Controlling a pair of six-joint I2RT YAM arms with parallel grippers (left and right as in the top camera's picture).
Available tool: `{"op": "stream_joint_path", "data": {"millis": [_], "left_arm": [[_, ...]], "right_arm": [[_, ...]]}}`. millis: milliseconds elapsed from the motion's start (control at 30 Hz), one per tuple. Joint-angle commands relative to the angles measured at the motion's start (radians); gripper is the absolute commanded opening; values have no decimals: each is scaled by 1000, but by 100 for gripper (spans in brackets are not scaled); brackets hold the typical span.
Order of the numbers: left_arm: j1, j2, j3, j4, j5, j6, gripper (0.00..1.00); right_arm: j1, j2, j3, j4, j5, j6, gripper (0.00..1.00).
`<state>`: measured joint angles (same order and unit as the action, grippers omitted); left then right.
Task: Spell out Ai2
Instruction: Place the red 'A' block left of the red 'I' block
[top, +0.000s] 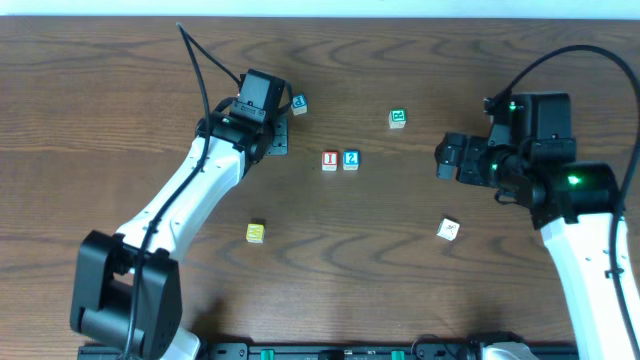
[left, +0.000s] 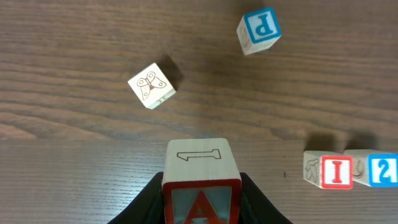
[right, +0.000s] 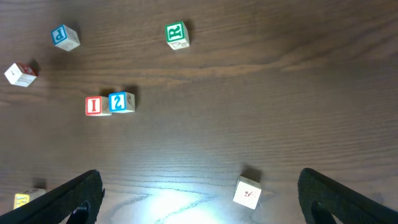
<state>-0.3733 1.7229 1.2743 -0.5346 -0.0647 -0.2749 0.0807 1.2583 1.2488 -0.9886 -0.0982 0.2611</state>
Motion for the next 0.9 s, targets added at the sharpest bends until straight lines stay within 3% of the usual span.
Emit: {"op": "stream_joint_path", "data": {"millis": [0,67,267,333,600,867], "left_arm": [[-1,39,13,-5,66,17,6],[-5,45,13,-9,143,6,6],[-93,90,14,53,27,104,6],[-99,131,20,35,88,102,6],[-97,238,168,-84,136,44,6],[-98,270,177,-137,196,-66,6]], "right_arm": [[-17,-11,1,2,-41,-31,99],[-16,-11,1,2,-41,-31,99],[-16,-11,1,3,-42,-30,99],[-16,-11,1,2,-49,-30,99],[-16,-11,1,-2,-72,-3,99],[-16,-11,1,-2,-101,-4,99]]}}
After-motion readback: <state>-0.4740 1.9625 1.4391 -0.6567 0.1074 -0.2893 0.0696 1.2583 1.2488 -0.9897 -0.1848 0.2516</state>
